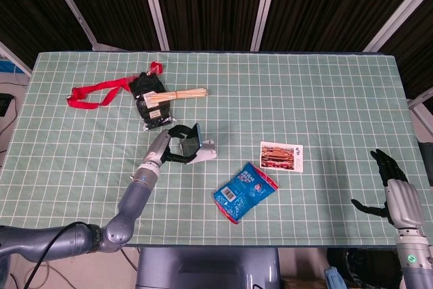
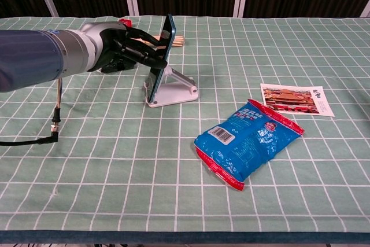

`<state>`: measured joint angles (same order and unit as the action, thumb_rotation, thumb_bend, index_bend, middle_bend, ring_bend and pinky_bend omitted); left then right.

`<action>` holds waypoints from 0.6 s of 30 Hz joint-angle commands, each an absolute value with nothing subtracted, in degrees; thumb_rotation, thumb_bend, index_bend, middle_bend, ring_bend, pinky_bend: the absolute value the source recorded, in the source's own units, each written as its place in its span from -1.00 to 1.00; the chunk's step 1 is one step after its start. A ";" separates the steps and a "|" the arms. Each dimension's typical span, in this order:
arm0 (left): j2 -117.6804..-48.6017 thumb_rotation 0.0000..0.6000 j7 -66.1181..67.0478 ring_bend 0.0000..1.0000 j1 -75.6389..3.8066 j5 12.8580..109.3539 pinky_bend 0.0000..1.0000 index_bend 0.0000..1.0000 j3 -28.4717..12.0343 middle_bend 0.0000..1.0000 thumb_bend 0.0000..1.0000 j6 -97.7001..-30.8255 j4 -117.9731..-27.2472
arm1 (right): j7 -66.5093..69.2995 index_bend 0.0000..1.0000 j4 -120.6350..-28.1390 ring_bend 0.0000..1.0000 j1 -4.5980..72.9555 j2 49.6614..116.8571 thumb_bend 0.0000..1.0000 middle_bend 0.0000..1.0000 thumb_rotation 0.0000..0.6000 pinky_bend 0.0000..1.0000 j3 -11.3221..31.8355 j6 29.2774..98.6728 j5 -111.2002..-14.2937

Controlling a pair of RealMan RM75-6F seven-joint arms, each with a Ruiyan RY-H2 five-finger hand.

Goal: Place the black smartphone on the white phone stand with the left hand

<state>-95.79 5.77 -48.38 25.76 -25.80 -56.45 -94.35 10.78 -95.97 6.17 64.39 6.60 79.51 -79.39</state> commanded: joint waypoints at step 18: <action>-95.03 1.00 5.20 -0.76 -48.22 27.25 -0.93 -0.34 -24.19 -0.35 -0.29 -54.78 -94.09 | 10.93 -1.00 -96.07 -1.00 6.12 64.37 -0.80 -1.00 1.00 -0.70 6.60 79.55 -79.42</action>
<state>-95.03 5.20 -48.22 27.25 -24.19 -54.78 -94.09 10.93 -96.07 6.12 64.37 6.59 79.55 -79.42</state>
